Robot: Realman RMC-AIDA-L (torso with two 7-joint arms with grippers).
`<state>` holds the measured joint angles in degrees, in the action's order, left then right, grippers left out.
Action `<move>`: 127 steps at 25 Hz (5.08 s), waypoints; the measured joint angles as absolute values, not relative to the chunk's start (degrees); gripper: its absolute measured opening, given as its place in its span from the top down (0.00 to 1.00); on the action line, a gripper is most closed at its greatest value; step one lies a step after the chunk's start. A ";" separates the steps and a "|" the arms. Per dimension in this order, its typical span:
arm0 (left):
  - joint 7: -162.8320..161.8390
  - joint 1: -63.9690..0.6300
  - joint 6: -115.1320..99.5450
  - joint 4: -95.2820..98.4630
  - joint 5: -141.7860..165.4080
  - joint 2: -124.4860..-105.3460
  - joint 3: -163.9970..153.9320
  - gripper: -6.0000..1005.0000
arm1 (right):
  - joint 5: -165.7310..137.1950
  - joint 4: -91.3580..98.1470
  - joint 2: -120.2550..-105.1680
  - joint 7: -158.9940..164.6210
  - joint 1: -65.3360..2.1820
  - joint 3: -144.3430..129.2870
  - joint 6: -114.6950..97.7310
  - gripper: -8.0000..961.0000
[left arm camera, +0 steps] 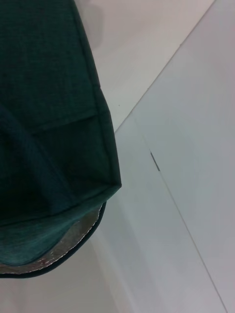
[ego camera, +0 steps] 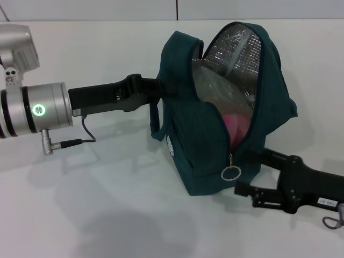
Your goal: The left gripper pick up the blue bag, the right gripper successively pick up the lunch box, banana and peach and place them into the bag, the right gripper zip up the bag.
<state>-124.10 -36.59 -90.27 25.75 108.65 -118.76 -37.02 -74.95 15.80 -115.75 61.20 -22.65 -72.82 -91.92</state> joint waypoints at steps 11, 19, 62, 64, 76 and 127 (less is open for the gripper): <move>-123.82 -36.62 -90.13 25.75 108.47 -118.39 -37.00 0.96 | -74.82 16.06 -115.83 61.88 -23.86 -79.30 -89.98 0.12; -123.75 -36.86 -90.19 25.75 108.45 -118.35 -37.00 0.96 | -74.69 15.89 -115.94 61.88 -24.55 -80.12 -89.63 0.15; -123.56 -36.62 -90.37 25.75 108.81 -118.30 -37.00 0.95 | -66.45 16.39 -115.18 55.52 -18.03 -78.19 -93.64 0.99; -123.37 -36.65 -90.36 25.75 108.85 -118.29 -37.00 0.95 | -65.88 16.22 -115.23 54.78 -18.08 -77.74 -94.60 0.99; -121.74 -36.38 -90.35 25.75 108.54 -118.47 -37.00 0.95 | -58.50 16.37 -115.84 53.12 -20.46 -77.99 -96.35 0.99; -65.64 -20.74 -105.99 20.83 95.26 -119.71 -36.96 0.12 | -40.59 19.32 -116.19 56.08 -35.83 -90.90 -88.16 0.99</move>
